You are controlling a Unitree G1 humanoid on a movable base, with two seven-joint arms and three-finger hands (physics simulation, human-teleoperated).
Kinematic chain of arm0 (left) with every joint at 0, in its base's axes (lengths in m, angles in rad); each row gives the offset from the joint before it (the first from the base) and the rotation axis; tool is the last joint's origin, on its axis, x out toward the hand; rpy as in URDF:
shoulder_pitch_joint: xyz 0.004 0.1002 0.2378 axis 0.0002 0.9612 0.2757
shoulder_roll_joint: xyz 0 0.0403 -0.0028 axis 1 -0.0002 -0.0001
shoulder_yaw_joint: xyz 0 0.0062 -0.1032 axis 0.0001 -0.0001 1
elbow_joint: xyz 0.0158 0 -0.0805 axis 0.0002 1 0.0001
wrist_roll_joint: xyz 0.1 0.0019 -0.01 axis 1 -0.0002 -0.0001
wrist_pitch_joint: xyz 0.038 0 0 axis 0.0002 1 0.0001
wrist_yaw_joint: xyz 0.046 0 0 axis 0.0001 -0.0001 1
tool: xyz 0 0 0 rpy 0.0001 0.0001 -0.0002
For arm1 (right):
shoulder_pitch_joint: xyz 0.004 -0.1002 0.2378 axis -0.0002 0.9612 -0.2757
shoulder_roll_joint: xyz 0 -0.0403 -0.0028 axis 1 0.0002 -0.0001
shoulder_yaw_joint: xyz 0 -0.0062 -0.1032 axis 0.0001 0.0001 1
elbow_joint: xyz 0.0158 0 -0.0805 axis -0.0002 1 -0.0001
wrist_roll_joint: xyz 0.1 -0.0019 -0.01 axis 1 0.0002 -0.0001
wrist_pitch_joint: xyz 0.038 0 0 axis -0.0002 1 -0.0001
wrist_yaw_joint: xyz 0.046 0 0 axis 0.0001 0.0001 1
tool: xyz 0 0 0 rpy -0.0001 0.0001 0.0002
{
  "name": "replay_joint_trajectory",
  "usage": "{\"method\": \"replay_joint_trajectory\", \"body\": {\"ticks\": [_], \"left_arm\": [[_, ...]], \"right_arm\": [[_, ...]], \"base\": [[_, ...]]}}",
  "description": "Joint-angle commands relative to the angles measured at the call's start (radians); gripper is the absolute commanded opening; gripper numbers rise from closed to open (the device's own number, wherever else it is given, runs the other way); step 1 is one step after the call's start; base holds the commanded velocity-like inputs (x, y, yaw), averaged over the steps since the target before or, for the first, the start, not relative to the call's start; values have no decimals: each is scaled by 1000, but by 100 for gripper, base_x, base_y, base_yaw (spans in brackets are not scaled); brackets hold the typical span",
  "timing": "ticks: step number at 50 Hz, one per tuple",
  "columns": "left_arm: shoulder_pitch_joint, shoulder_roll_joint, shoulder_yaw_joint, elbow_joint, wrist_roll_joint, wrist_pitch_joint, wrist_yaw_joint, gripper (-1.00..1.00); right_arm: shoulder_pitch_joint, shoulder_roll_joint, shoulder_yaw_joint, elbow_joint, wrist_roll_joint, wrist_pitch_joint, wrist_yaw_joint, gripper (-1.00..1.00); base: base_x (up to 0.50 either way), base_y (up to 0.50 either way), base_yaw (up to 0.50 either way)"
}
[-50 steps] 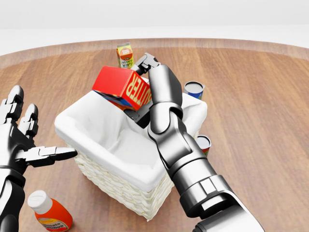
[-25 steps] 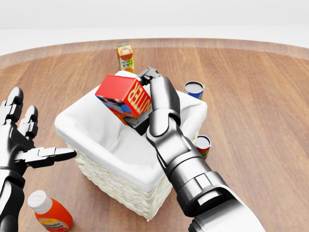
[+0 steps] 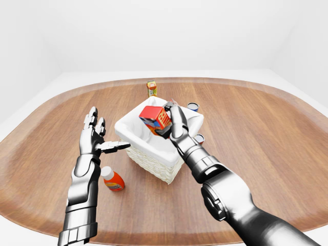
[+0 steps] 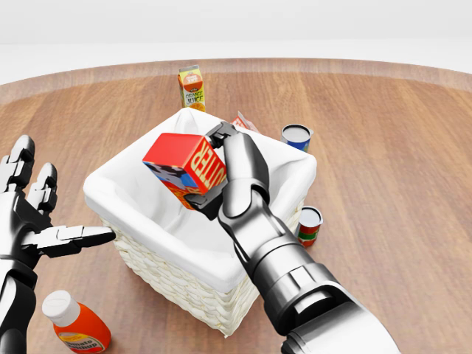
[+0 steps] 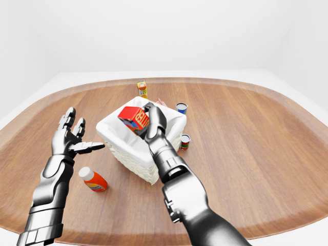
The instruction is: Pick up the butter and put it in the basket.
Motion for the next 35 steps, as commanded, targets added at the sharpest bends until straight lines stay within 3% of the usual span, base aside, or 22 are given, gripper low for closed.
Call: {"method": "replay_joint_trajectory", "body": {"ticks": [1, 35], "left_arm": [[2, 1, 2, 1, -2, 0, -1, 100], [-4, 11, 9, 42, -14, 0, -6, 100]], "right_arm": [[-21, 10, -9, 10, -8, 0, -11, -100], [-41, 24, -40, 92, -8, 0, -39, -100]], "base": [[0, 0, 0], [0, 0, 0]]}}
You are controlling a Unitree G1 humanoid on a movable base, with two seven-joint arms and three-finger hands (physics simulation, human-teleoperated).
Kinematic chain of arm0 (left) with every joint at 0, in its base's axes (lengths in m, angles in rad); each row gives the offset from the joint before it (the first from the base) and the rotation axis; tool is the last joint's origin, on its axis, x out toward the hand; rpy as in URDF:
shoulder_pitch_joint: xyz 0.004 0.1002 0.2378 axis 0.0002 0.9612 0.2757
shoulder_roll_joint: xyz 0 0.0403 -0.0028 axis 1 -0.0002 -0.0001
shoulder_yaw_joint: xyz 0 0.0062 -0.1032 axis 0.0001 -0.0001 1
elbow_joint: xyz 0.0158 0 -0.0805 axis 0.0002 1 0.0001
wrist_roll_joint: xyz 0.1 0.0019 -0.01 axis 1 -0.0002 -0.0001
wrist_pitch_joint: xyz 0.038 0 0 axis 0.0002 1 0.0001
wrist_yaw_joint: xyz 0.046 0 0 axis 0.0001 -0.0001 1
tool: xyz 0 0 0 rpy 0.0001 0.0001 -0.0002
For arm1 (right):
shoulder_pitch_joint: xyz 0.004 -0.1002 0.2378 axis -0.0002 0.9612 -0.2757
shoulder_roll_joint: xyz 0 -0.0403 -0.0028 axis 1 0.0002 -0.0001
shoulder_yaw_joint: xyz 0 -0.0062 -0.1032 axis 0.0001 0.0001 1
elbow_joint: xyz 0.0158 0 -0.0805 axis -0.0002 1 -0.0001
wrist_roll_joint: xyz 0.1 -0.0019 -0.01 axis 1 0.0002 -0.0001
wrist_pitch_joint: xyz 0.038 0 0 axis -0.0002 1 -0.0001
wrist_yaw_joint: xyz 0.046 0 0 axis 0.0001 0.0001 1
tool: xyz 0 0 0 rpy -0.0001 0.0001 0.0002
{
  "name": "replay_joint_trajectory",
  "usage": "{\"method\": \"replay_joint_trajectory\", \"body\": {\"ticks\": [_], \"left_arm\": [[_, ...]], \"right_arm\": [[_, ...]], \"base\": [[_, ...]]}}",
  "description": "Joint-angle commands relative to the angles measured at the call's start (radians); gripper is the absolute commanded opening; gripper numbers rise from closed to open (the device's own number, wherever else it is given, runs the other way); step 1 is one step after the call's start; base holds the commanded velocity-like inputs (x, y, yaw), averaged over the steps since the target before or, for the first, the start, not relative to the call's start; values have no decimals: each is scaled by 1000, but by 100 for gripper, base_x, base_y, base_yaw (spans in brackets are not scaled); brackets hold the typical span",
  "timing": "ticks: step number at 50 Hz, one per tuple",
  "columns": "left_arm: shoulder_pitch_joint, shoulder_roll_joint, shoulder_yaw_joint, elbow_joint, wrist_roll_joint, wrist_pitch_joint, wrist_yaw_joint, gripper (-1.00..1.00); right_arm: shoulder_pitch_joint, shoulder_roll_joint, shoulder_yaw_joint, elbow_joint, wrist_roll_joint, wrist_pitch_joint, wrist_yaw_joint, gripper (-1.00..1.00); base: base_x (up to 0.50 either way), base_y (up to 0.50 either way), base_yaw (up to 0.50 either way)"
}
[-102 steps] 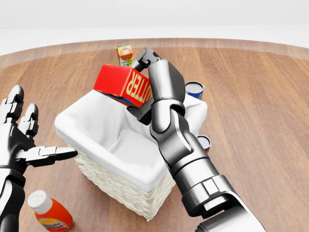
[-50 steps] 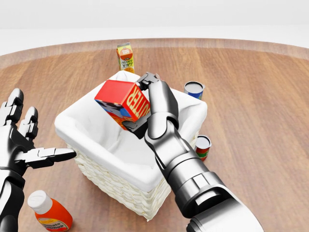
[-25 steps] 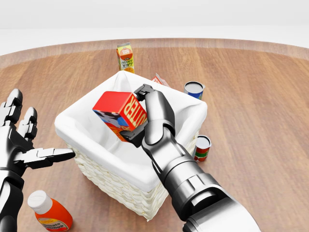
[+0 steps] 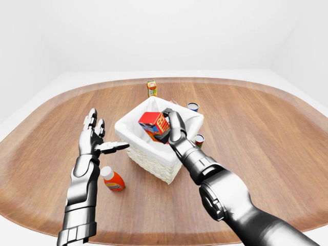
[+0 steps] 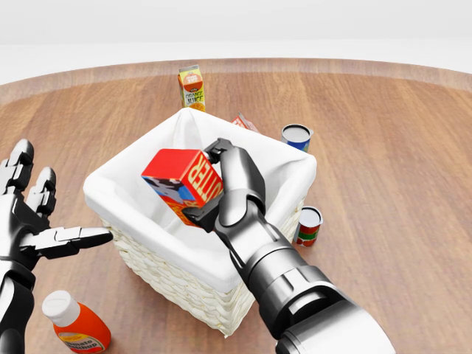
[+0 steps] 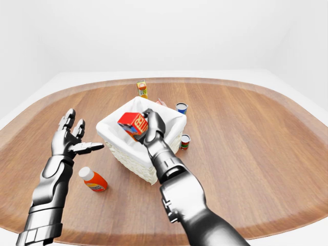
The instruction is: Pick up the butter and put it in the basket.
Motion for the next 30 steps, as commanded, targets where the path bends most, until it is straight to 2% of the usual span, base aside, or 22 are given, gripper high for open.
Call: {"method": "replay_joint_trajectory", "body": {"ticks": [1, 2, 3, 4, 5, 30], "left_arm": [[0, 3, 1, 11, -4, 0, -1, 100], [0, 3, 2, 11, -4, 0, -1, 100], [1, 3, 2, 10, -5, 0, 0, 100], [2, 3, 2, 9, -5, 0, 0, 100], [4, 2, 1, 5, -5, 0, 1, 100], [-2, 3, -1, 29, -2, 0, -2, 100]], "right_arm": [[-23, 1, -21, -11, -12, 0, -41, -100], [-23, 1, -25, -13, -7, 0, -45, -100], [-23, 1, -24, -14, -8, 0, -50, -66], [-23, 1, -23, -15, -8, 0, -54, -4], [-23, 1, -23, -18, -6, 0, -54, 100], [-7, 12, -8, -39, -5, 0, -53, 100]], "base": [[0, 0, 0], [0, 0, 0], [0, 0, 0], [0, 0, 0], [0, 0, 0], [0, 0, 0]]}}
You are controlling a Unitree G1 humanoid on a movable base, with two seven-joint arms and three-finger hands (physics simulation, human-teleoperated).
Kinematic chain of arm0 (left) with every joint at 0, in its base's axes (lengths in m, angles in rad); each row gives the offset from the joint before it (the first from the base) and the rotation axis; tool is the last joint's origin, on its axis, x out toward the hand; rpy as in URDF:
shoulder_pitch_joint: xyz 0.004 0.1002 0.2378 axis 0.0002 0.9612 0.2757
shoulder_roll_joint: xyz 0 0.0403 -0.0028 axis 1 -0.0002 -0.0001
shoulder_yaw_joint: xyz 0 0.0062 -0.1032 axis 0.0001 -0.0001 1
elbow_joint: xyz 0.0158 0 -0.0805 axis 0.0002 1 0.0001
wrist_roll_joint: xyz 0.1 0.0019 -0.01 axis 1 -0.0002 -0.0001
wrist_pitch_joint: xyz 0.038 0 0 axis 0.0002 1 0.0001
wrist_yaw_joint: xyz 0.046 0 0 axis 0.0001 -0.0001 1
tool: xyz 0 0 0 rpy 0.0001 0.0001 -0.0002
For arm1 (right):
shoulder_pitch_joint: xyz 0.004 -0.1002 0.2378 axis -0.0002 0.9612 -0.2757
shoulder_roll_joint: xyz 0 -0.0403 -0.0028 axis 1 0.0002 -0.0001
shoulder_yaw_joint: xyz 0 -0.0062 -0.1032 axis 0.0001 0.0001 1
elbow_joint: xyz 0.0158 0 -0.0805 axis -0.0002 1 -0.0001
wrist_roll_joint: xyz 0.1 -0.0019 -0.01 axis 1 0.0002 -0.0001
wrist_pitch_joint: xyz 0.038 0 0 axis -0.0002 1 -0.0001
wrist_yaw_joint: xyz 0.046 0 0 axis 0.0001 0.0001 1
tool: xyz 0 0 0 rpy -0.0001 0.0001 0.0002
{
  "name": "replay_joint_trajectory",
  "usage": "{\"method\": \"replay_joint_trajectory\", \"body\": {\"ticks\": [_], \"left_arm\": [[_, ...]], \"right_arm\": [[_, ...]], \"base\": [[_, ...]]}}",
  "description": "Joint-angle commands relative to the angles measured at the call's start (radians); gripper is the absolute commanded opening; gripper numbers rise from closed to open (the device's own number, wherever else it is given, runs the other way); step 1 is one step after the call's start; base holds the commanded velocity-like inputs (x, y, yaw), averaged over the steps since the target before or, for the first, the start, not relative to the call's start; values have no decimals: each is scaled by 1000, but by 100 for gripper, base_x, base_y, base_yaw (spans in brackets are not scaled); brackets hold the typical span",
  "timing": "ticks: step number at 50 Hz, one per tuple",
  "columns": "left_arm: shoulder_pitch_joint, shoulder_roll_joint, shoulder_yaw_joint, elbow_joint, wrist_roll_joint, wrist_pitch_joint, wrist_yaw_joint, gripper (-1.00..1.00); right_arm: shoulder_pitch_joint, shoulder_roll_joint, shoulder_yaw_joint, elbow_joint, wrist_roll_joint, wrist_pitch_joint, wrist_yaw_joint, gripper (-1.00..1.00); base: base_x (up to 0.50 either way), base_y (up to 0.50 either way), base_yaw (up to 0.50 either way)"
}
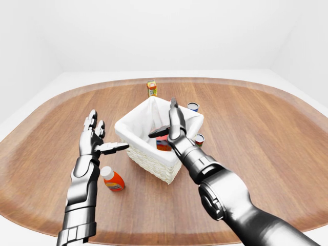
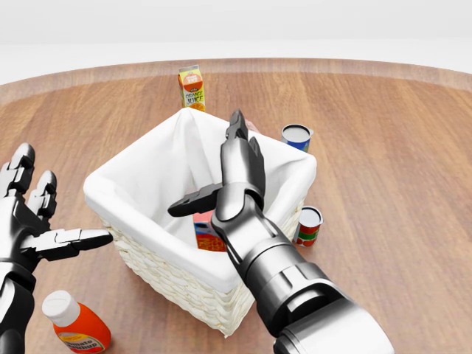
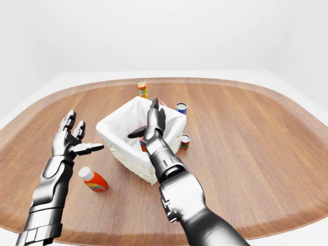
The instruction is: Pick up the butter and put it in the basket.
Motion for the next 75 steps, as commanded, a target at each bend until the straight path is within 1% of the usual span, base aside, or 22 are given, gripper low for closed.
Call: {"method": "replay_joint_trajectory", "body": {"ticks": [1, 25, 75], "left_arm": [[-4, 1, -2, 14, 1, 0, 0, 100], [4, -3, -3, -12, 1, 0, 1, 100], [3, -4, -4, -1, 3, 0, -2, 100]], "right_arm": [[8, 8, 7, -18, -1, 0, 2, 100], [45, 14, 34, -114, 10, 0, 33, 100], [57, 19, 38, -116, 9, 0, 36, 100]], "base": [[0, 0, 0], [0, 0, 0], [0, 0, 0]]}}
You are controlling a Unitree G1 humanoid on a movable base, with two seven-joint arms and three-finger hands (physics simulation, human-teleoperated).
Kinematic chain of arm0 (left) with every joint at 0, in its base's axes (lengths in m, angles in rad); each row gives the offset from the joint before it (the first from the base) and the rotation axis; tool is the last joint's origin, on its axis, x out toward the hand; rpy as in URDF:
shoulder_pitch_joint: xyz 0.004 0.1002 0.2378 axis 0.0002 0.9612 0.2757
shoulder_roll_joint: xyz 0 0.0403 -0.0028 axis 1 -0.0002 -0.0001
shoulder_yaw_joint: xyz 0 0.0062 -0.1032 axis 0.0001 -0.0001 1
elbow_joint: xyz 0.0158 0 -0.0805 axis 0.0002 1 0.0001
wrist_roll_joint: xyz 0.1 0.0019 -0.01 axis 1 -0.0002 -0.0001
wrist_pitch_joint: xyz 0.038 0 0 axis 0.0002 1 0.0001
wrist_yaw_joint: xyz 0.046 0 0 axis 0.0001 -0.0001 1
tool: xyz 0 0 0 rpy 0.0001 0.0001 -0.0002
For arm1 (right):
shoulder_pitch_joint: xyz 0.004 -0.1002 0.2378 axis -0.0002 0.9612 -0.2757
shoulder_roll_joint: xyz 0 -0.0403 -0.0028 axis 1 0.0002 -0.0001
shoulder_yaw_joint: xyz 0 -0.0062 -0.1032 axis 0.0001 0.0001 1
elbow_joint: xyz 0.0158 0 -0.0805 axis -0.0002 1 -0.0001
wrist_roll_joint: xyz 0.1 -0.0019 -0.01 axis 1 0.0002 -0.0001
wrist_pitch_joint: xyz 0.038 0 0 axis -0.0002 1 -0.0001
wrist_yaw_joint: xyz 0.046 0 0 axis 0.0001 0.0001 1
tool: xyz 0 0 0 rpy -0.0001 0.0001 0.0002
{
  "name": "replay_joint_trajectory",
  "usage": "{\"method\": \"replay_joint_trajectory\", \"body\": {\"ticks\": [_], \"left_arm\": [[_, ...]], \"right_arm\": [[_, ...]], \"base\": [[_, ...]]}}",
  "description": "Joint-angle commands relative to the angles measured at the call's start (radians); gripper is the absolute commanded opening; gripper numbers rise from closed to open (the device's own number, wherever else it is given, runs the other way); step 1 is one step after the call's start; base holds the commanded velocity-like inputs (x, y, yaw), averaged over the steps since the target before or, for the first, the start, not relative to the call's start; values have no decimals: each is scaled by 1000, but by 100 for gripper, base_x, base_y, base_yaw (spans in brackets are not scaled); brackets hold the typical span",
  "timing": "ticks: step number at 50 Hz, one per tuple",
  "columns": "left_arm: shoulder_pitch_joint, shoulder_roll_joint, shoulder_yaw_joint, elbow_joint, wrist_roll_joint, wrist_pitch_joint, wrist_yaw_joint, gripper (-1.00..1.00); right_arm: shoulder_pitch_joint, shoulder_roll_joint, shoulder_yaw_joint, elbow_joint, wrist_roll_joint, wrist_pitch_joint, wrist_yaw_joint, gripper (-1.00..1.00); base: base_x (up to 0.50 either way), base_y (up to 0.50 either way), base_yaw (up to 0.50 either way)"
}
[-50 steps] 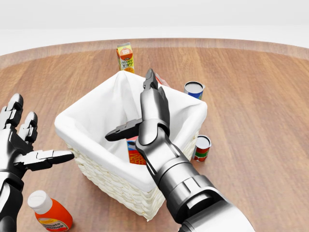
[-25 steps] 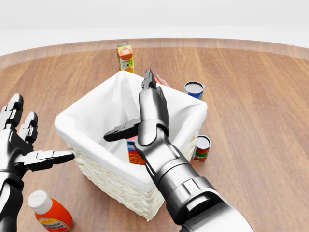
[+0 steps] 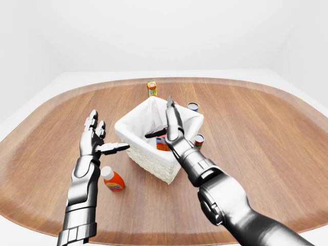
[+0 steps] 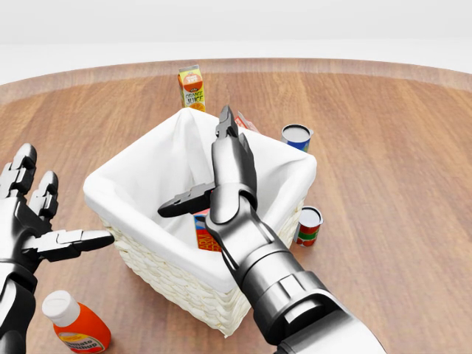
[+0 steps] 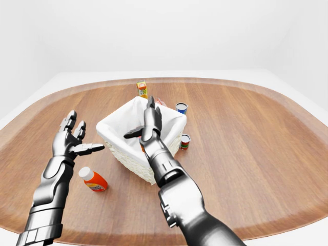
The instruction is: Pick up the butter and put it in the basket.
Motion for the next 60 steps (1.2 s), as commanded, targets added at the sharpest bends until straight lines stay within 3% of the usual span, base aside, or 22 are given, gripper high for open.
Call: {"method": "replay_joint_trajectory", "body": {"ticks": [1, 31, 48, 60], "left_arm": [[-1, 0, 0, 5, 0, 0, -1, 100], [1, -1, -2, -1, 1, 0, -1, 100], [20, -11, -8, -27, 11, 0, -6, 100], [32, -17, -6, -45, 15, 0, -10, 100]], "right_arm": [[4, 1, 1, -6, 0, 0, 1, 100], [37, -8, 8, -84, 16, 0, 23, 100], [229, -31, 42, -483, 27, 0, 117, 100], [278, -30, 48, -558, 24, 0, 136, 100]], "base": [[0, 0, 0], [0, 0, 0], [0, 0, 0], [0, 0, 0]]}}
